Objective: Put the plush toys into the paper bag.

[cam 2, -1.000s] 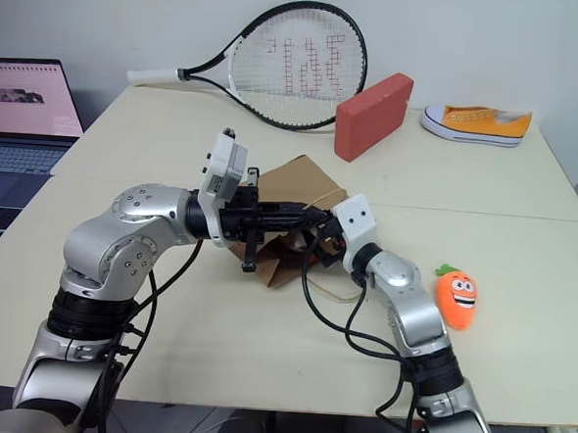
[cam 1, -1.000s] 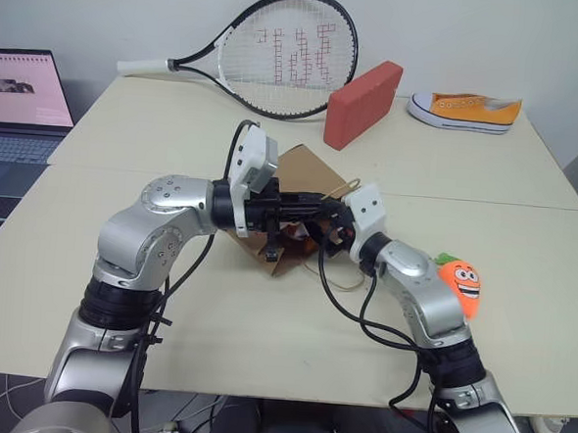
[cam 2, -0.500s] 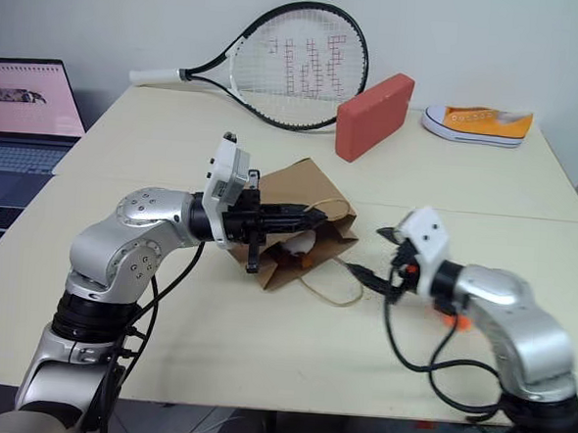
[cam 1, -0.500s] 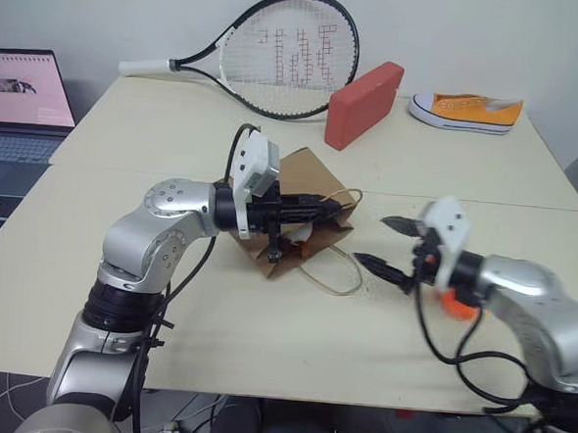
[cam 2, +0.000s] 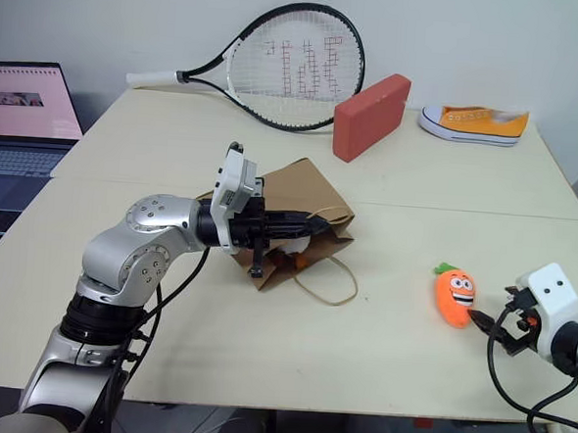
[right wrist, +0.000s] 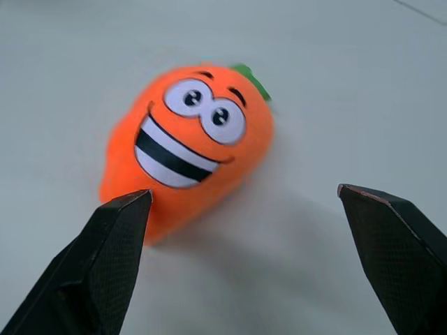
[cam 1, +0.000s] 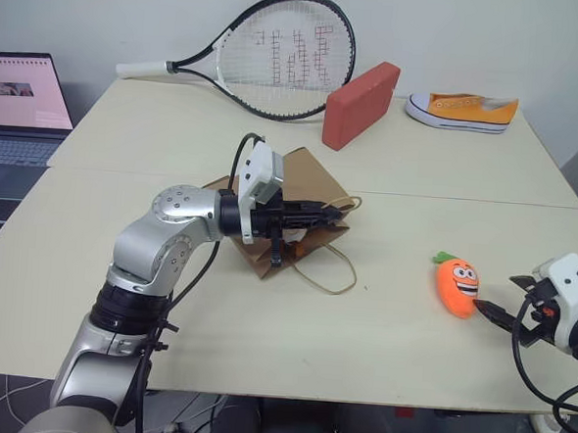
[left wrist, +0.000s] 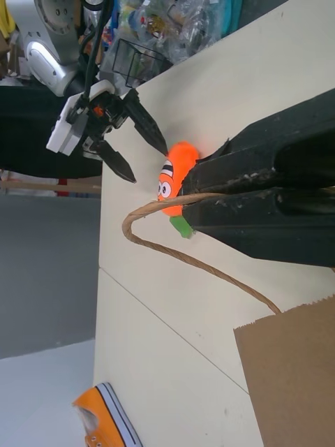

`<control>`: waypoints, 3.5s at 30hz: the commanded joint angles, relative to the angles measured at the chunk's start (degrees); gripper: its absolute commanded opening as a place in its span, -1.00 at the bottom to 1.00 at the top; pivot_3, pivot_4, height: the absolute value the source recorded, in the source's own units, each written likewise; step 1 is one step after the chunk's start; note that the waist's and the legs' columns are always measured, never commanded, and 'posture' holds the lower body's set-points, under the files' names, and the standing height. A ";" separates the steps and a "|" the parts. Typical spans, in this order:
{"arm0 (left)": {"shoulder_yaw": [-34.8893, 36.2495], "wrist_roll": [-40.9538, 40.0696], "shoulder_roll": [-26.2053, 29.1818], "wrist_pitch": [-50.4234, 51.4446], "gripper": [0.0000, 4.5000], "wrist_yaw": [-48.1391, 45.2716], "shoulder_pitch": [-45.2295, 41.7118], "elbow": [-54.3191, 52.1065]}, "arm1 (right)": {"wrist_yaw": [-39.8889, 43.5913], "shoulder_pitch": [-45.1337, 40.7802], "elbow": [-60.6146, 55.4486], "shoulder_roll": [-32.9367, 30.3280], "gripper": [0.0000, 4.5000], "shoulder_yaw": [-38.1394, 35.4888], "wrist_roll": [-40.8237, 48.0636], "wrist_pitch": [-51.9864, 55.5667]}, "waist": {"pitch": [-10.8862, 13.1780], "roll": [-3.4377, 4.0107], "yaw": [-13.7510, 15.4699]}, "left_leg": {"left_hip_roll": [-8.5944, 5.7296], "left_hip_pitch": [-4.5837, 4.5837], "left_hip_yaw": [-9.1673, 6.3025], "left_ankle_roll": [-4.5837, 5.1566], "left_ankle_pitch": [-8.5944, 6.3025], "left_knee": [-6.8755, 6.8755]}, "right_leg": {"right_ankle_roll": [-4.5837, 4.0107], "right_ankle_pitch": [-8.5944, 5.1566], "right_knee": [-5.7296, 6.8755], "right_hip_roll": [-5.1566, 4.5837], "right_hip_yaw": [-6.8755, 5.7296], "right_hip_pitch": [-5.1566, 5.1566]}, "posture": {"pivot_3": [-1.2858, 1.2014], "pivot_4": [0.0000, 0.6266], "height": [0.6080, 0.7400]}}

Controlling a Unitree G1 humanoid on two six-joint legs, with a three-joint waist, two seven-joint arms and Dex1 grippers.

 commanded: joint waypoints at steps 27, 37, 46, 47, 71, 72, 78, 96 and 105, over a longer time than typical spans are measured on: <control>5.51 -2.90 2.10 1.15 -1.00 0.17 -2.26 -0.12 | -0.67 -11.66 -3.16 3.68 -0.99 6.07 9.89 6.57 | 0.00 0.01 0.06 | -0.02 -0.05 -0.03 0.00 0.00 0.10 | 0.03 0.02 0.03 0.00 0.02 0.00 | 0.03 -0.52 1.00; 5.64 -3.90 2.13 2.05 -1.00 -0.34 -3.21 -0.11 | -5.24 -24.81 -9.46 10.69 -0.99 19.03 16.87 12.99 | 0.01 0.00 0.12 | -0.02 -0.08 -0.09 0.00 0.00 0.09 | 0.05 0.03 0.01 0.01 -0.02 0.00 | 0.03 -0.52 1.00; 4.96 -4.87 1.75 3.43 -1.00 -0.08 -2.56 -2.33 | -10.63 -33.58 -0.47 21.78 -0.99 31.20 10.90 9.61 | 0.01 0.01 0.09 | -0.02 -0.11 -0.13 0.00 0.00 0.07 | 0.30 0.18 0.01 0.01 -0.06 -0.03 | 0.03 -0.52 1.00; 4.92 -5.03 1.75 3.65 -1.00 -0.03 -2.40 -2.69 | -11.38 -34.28 0.94 22.97 -0.99 31.85 9.81 8.79 | 0.01 0.01 0.09 | -0.02 -0.10 -0.13 0.00 0.00 0.06 | 0.31 0.18 0.01 0.01 -0.06 -0.03 | 0.03 -0.52 1.00; 4.20 -6.19 2.73 6.00 -1.00 -1.65 -0.72 -5.40 | -21.40 -42.31 17.14 36.65 -0.78 40.56 -13.10 -8.19 | 0.01 0.02 -0.04 | -0.01 -0.09 -0.16 0.00 0.00 -0.04 | 0.31 0.20 0.03 0.02 -0.08 -0.08 | 0.03 -0.52 1.00; 4.24 -6.16 2.77 5.97 -1.00 -1.70 -0.73 -5.29 | -21.52 -42.08 17.09 36.95 -0.69 40.36 -13.30 -8.35 | 0.01 0.02 -0.04 | -0.01 -0.09 -0.16 0.00 0.00 -0.04 | 0.31 0.20 0.03 0.02 -0.08 -0.08 | 0.03 -0.52 1.00; 4.71 -5.76 2.87 5.62 -1.00 -1.56 -1.00 -4.24 | -21.08 -41.37 16.19 37.78 0.26 40.03 -14.00 -8.34 | 0.02 0.03 -0.08 | -0.01 -0.08 -0.16 0.00 0.00 -0.08 | 0.30 0.19 0.03 0.02 -0.08 -0.08 | 0.03 -0.52 1.00; 4.56 -2.90 2.52 2.92 -1.00 -0.28 -1.41 -1.73 | -11.04 -40.19 1.47 29.32 0.98 37.36 -8.03 0.55 | 0.02 0.03 -0.11 | -0.01 -0.08 -0.17 0.00 0.00 -0.11 | 0.29 0.18 0.02 0.02 -0.09 -0.09 | 0.03 -0.52 1.00; 4.74 -2.65 2.57 2.36 -1.00 -0.11 -1.18 -1.55 | 0.13 -34.05 -9.69 13.04 0.98 28.20 3.69 8.48 | 0.02 0.02 0.19 | -0.02 -0.10 -0.19 0.00 0.00 -0.11 | 0.28 0.17 -0.03 0.01 -0.12 -0.07 | 0.03 -0.52 1.00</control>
